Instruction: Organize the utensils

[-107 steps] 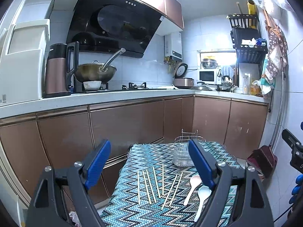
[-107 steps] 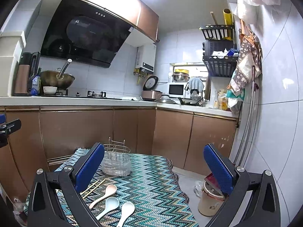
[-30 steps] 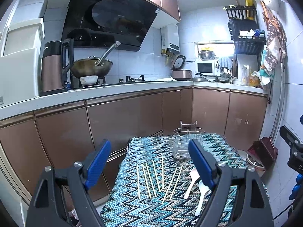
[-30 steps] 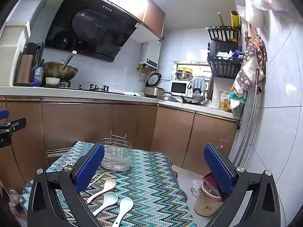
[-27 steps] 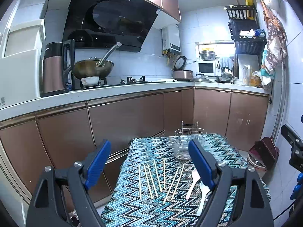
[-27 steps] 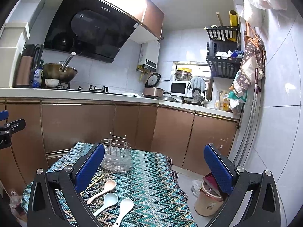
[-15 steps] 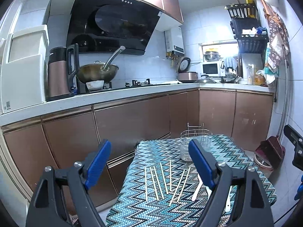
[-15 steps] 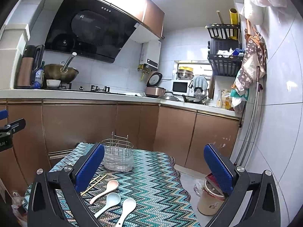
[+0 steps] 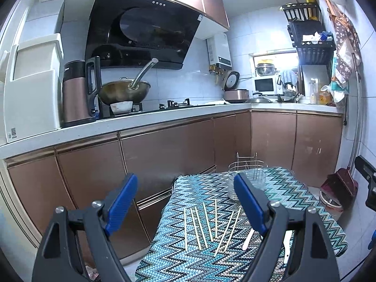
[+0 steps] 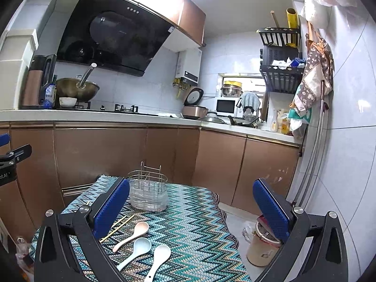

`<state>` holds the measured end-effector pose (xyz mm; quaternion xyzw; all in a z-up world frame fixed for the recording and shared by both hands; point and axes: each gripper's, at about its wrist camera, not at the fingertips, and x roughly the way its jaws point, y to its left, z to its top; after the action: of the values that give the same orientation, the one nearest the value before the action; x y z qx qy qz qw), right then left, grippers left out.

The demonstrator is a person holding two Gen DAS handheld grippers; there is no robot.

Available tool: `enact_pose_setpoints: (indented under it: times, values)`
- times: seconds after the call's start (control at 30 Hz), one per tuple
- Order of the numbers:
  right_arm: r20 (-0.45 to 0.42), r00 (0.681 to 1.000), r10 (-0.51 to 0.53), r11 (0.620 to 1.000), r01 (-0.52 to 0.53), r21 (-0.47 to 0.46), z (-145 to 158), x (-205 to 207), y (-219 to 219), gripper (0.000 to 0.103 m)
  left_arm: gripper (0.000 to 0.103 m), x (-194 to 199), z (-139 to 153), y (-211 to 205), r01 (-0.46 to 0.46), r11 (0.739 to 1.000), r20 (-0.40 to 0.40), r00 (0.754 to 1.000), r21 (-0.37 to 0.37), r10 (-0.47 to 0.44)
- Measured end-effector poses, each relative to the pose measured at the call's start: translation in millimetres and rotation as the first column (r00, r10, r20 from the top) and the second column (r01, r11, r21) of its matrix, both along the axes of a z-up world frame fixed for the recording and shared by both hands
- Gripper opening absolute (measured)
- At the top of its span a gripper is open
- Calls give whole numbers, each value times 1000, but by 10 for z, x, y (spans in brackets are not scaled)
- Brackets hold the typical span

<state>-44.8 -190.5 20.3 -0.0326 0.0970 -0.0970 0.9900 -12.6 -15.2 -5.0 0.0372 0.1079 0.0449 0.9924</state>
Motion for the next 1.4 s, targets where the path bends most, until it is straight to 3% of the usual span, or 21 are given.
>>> enact_pose_setpoints:
  times: [1.4]
  values:
    - [-18,1000,11,1000,-11,4,-54,36,52,103,83,-25,37,186,-93,995,21,995,-33,94]
